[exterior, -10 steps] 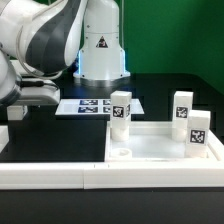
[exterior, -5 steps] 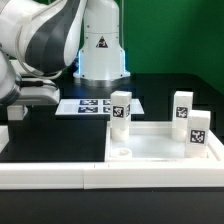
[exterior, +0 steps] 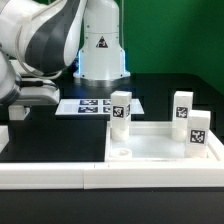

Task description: Assemble square table

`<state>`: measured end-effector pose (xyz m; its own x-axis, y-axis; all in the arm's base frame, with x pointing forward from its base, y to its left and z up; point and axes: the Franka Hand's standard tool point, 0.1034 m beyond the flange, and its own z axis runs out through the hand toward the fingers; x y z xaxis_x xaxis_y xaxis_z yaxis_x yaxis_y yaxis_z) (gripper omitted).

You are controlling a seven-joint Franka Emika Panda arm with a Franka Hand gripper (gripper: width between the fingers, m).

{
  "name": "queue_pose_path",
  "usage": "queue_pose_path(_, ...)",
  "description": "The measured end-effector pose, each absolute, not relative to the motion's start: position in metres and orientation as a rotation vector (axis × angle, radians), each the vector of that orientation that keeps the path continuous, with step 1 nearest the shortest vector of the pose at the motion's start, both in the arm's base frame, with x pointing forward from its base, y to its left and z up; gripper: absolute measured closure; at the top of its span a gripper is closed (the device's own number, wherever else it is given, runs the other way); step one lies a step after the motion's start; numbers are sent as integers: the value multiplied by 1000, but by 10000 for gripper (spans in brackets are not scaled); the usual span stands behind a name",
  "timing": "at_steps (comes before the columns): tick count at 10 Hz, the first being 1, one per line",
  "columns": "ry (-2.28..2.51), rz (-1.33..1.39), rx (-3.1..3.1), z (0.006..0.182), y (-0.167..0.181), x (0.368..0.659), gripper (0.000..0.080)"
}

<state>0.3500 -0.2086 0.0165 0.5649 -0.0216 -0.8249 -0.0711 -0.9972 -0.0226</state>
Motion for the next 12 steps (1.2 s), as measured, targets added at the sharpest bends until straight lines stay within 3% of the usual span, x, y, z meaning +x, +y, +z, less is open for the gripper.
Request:
queue_pose_path(3, 52, 1435, -2738, 21, -210, 354, 512)
queue_pose_path(5, -20, 1369, -2775, 76, -198, 380, 511)
queue_pose_path(7, -38, 1262, -2807, 111, -186, 396, 511)
queue_pose_path(12, -11, 800, -3004, 114, -184, 417, 511)
